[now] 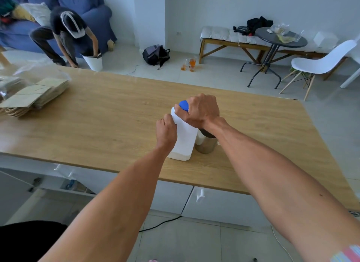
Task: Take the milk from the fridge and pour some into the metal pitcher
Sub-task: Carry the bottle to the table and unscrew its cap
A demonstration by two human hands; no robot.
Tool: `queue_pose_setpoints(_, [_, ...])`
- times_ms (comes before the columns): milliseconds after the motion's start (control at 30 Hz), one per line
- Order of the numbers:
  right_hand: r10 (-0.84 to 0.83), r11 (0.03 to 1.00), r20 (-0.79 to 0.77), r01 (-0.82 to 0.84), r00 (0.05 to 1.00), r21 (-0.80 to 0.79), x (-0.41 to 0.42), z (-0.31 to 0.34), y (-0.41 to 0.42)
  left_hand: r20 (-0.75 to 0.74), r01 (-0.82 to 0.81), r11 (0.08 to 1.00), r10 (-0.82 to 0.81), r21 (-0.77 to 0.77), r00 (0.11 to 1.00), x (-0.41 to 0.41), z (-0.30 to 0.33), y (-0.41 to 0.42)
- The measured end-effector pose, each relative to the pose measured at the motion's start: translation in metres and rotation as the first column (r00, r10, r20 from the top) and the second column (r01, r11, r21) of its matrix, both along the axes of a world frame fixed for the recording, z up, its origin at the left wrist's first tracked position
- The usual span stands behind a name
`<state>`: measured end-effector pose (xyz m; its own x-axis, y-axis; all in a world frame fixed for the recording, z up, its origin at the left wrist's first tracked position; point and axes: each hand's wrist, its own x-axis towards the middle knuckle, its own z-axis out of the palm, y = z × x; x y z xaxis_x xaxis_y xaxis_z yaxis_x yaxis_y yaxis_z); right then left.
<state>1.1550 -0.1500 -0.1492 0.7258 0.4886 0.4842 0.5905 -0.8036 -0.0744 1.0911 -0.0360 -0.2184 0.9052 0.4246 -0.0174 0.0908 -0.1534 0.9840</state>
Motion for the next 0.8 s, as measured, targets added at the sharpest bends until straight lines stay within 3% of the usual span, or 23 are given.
queue_pose_setpoints(200, [0.147,0.988,-0.047,-0.149,0.988,-0.042,0.006,0.005,-0.008,-0.018,-0.12,0.968,0.119,-0.22,0.993,0.002,-0.001,-0.005])
queue_pose_setpoints(300, [0.192,0.972,-0.127,-0.207,0.973,-0.115,0.01,0.011,-0.015,-0.046,-0.143,0.959,0.136,-0.244,0.99,0.001,0.0,-0.005])
queue_pose_setpoints(467, [0.235,0.961,-0.288,-0.266,0.928,-0.072,0.003,0.03,-0.018,-0.046,-0.147,0.963,0.14,-0.226,0.989,0.002,0.002,-0.005])
queue_pose_setpoints(633, [0.114,0.944,-0.478,-0.245,0.871,-0.222,-0.006,0.054,-0.018,-0.077,-0.182,0.964,0.17,-0.196,0.982,0.001,0.002,-0.005])
queue_pose_setpoints(800, [-0.188,0.944,-0.367,0.064,0.911,-0.323,-0.015,0.063,-0.005,-0.083,-0.185,0.954,0.17,-0.236,0.982,0.001,0.001,-0.005])
